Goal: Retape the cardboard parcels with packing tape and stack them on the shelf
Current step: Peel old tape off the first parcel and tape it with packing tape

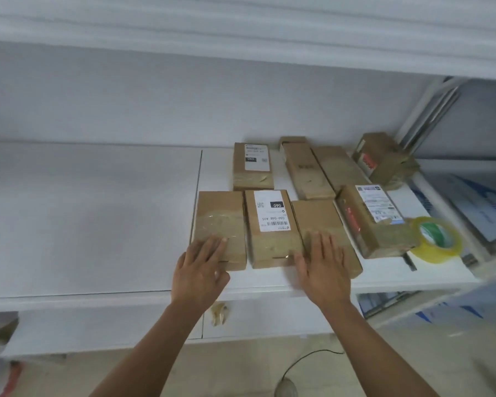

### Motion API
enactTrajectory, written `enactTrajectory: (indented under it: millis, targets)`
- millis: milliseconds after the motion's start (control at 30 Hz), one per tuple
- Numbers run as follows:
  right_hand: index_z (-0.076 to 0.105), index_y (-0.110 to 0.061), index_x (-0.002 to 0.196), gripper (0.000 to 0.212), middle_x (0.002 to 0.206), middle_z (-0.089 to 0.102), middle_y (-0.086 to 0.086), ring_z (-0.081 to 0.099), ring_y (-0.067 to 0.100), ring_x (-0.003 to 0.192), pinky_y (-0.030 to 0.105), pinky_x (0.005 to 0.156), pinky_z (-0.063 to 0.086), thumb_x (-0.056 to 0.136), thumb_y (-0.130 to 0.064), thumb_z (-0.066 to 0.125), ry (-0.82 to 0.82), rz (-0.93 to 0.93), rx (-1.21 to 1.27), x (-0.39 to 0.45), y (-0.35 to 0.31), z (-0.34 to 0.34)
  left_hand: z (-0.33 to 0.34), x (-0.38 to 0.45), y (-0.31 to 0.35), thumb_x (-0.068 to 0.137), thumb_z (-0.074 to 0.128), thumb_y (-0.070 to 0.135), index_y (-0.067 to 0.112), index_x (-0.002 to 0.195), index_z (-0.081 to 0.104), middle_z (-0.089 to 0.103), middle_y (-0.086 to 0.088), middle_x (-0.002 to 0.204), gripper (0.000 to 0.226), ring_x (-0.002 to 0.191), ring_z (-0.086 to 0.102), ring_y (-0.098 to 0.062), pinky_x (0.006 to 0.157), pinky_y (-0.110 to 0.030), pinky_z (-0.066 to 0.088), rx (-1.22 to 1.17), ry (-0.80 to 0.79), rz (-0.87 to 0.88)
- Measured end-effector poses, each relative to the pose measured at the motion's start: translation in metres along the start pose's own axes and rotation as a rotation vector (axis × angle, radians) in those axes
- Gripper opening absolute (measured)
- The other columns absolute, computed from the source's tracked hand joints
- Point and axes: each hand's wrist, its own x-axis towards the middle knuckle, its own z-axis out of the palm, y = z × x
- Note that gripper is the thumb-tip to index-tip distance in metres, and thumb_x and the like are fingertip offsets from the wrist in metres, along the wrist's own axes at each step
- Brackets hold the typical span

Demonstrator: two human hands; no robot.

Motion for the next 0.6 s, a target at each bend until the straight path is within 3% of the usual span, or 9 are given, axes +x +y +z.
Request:
enactTrajectory:
  millis: [233,400,467,533,600]
  targets:
    - [0.028,-0.008,0.155,0.089,0.162,0.025,0.012,0.016,0.028,0.152,0.046,0.123,0.007,0.091,-0.064,0.002,-0.045,0.142,-0.069,0.002,0.046,0.000,0.009,0.008,0.035,0.080,0.047,0.042,0.022,0.137,0.059,0.056,0.001,0.143,0.062,0.128,0.041,-0.026,0.096,-0.048,0.049,-0.028,0.029,0.022]
    - [0.018,-0.012,0.158,0.089,0.166,0.015,0.008,0.005,0.022,0.154,0.043,0.123,-0.001,0.089,-0.063,-0.004,-0.074,0.132,0.011,0.012,0.072,-0.005,0.020,0.012,0.067,0.080,0.046,0.040,0.021,0.137,0.059,0.055,-0.002,0.144,0.062,0.128,0.045,-0.031,0.095,-0.050,0.048,-0.037,0.049,-0.018]
    - [0.013,-0.014,0.159,0.080,0.166,0.013,0.007,0.004,0.021,0.154,0.041,0.124,0.000,0.095,-0.061,0.003,-0.090,0.101,0.096,0.015,0.082,-0.012,0.023,0.014,0.076,0.081,0.045,0.041,0.019,0.139,0.057,0.054,-0.004,0.145,0.063,0.130,0.045,-0.033,0.096,-0.052,0.048,-0.020,0.051,-0.033]
    - [0.019,-0.013,0.158,0.072,0.164,0.022,0.007,0.017,0.023,0.152,0.039,0.123,0.012,0.101,-0.057,0.016,-0.061,0.051,0.199,0.016,0.095,-0.022,0.028,0.015,0.083,0.081,0.045,0.041,0.017,0.140,0.056,0.053,-0.005,0.146,0.064,0.131,0.045,-0.034,0.097,-0.055,0.047,-0.018,0.073,-0.049]
    - [0.038,-0.011,0.149,0.062,0.150,0.046,0.011,0.041,0.028,0.138,0.044,0.114,0.033,0.102,-0.049,0.027,0.115,0.007,0.317,0.014,0.114,-0.035,0.034,0.013,0.090,0.082,0.044,0.041,0.016,0.141,0.054,0.050,-0.007,0.147,0.065,0.135,0.041,-0.035,0.103,-0.061,0.041,-0.015,0.109,-0.068]
